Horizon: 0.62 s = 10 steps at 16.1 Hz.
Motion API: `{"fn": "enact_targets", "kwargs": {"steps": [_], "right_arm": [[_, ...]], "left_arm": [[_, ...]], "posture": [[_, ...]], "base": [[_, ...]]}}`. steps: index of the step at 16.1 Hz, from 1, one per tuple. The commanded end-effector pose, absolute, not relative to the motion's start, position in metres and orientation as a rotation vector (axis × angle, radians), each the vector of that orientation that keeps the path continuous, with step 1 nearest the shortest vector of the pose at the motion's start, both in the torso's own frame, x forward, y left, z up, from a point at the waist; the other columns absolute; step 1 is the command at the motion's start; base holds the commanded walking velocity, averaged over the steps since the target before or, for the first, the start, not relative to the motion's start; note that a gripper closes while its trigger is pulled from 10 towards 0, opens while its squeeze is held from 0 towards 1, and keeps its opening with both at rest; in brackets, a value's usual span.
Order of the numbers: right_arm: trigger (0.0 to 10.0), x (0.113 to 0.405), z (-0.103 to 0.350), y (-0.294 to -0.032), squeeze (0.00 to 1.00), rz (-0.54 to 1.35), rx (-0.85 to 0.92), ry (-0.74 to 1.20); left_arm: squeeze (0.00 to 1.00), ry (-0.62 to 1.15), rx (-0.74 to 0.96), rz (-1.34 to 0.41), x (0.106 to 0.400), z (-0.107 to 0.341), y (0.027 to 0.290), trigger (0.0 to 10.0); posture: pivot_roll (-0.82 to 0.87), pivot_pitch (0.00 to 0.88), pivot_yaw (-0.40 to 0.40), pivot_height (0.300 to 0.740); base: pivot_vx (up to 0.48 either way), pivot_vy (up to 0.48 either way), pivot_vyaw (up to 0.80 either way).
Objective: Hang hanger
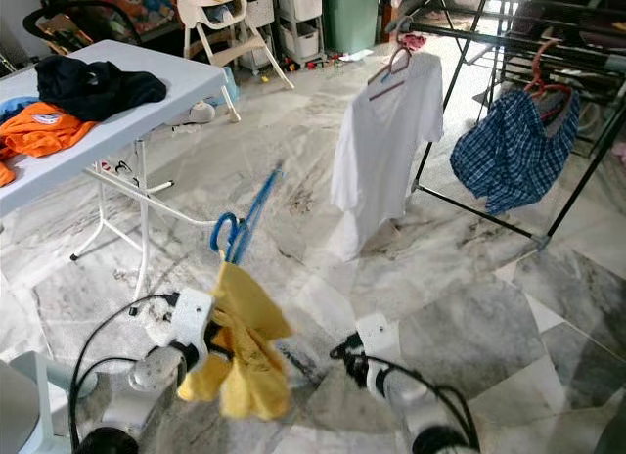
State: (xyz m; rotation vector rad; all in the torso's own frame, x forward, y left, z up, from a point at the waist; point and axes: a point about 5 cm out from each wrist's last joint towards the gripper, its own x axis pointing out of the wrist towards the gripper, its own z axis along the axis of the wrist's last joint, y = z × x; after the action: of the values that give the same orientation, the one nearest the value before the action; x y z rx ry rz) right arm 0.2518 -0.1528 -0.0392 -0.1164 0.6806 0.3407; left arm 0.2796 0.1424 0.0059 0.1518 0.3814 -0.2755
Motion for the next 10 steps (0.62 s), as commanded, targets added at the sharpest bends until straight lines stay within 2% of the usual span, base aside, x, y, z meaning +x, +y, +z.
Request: {"fn": "enact_targets", "kwargs": {"steps": [1, 5, 7, 8, 9, 10], "right_arm": [[10.0, 0.253, -0.039, -0.150, 1.00, 0.294, -0.061, 0.680], [10.0, 0.266, -0.026, -0.145, 1.00, 0.208, -0.011, 0.589], [10.0, 0.271, -0.016, -0.137, 1.00, 0.222, -0.008, 0.505], [10.0, 0.272, -0.010, -0.131, 0.22, 0.244, 0.006, 0.471], [10.0, 0.275, 0.000, -0.119, 0.00, 0.281, 0.016, 0.419], [10.0, 0.276, 0.004, -0.114, 0.00, 0.293, 0.015, 0.401]], "left_arm": [[0.00, 0.365, 0.172, -0.225, 0.287, 0.012, 0.150, 10.0], [0.00, 0.402, 0.198, -0.157, 0.283, 0.004, 0.147, 10.0], [0.00, 0.439, 0.193, -0.117, 0.274, -0.006, 0.145, 10.0], [0.00, 0.441, 0.179, -0.143, 0.271, -0.007, 0.142, 10.0], [0.00, 0.424, 0.175, -0.206, 0.269, -0.006, 0.136, 10.0], [0.00, 0.416, 0.178, -0.229, 0.269, -0.005, 0.136, 10.0]], "posture": [[-0.13, 0.000, 0.095, 0.740], [-0.14, 0.000, 0.101, 0.740], [-0.15, 0.000, 0.107, 0.740], [-0.15, 0.000, 0.106, 0.740], [-0.14, 0.000, 0.098, 0.740], [-0.14, 0.000, 0.093, 0.740]], "base": [[0.000, 0.000, 0.00], [0.000, 0.000, 0.00], [0.000, 0.000, 0.00], [0.000, 0.000, 0.00], [0.000, 0.000, 0.00], [0.000, 0.000, 0.00]]}}
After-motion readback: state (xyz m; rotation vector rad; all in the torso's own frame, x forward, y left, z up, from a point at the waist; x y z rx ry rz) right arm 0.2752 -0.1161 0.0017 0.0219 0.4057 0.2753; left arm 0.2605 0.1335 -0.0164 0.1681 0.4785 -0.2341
